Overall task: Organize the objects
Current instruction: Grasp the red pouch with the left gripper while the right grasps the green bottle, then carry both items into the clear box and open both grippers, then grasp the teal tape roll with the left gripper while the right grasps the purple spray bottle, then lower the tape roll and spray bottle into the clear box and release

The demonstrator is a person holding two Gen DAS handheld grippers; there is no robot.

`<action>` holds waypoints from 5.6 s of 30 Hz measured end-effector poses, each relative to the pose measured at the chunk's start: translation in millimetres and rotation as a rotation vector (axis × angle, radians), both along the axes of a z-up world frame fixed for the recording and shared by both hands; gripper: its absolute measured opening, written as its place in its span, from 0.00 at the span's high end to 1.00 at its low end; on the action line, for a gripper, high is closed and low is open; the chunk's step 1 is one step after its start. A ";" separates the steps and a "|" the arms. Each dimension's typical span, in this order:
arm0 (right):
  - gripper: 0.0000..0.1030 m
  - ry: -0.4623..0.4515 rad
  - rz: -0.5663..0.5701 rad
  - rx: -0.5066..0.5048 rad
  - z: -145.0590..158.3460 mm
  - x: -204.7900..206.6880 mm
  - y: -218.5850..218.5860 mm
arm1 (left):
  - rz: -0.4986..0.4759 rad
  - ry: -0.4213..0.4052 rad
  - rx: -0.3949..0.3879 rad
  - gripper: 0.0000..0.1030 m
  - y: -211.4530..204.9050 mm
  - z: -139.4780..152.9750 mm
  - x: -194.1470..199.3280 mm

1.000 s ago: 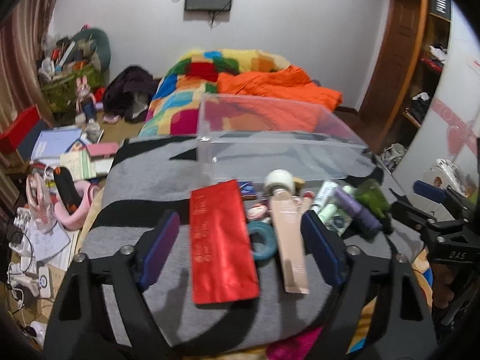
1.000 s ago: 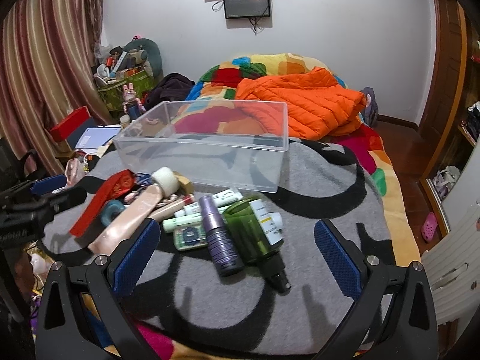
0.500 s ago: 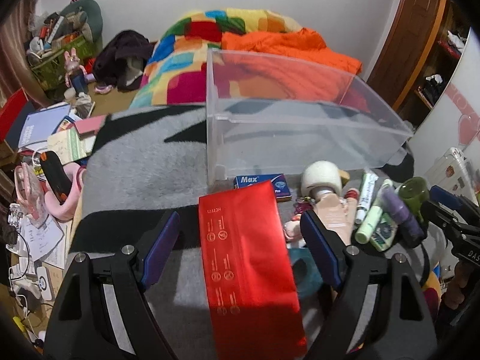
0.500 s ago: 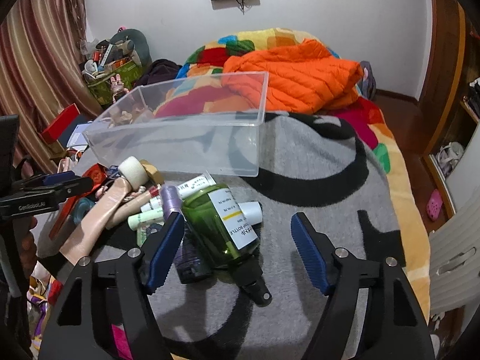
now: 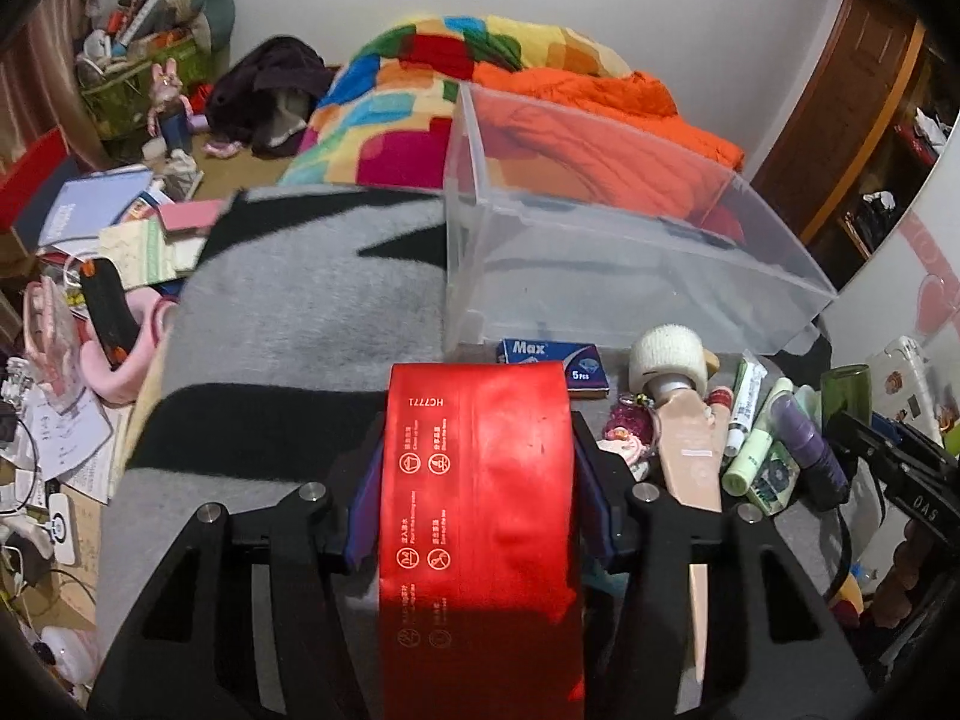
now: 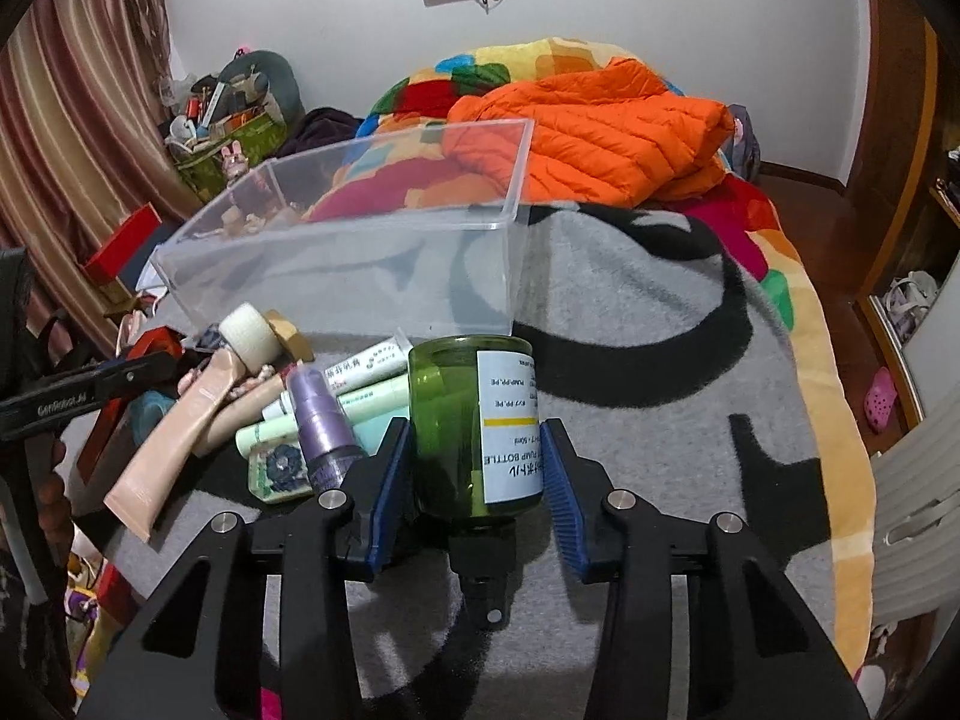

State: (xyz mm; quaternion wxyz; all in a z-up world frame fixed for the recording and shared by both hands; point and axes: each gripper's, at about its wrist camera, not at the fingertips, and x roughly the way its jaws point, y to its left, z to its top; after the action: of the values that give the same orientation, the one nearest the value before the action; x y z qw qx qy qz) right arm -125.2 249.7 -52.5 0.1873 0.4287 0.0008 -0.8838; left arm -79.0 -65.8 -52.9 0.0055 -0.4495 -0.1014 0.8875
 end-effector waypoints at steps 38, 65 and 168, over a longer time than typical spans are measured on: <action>0.63 0.007 0.151 0.149 30.1 -136.3 -87.7 | -0.142 -0.018 -0.171 0.48 48.7 43.8 -155.6; 0.36 0.119 0.187 0.134 62.8 -76.3 -79.5 | -0.140 0.069 -0.163 0.19 49.5 73.4 -94.5; 0.77 0.001 0.217 0.165 18.2 -121.7 -91.0 | -0.159 -0.072 -0.143 0.81 38.1 37.2 -116.2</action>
State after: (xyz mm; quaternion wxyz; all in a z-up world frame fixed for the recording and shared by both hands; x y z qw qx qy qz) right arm -246.9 158.7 -34.3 0.2460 0.4397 0.1200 -0.8554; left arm -195.2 -27.7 -15.7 0.0403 -0.4870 -0.0021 0.8725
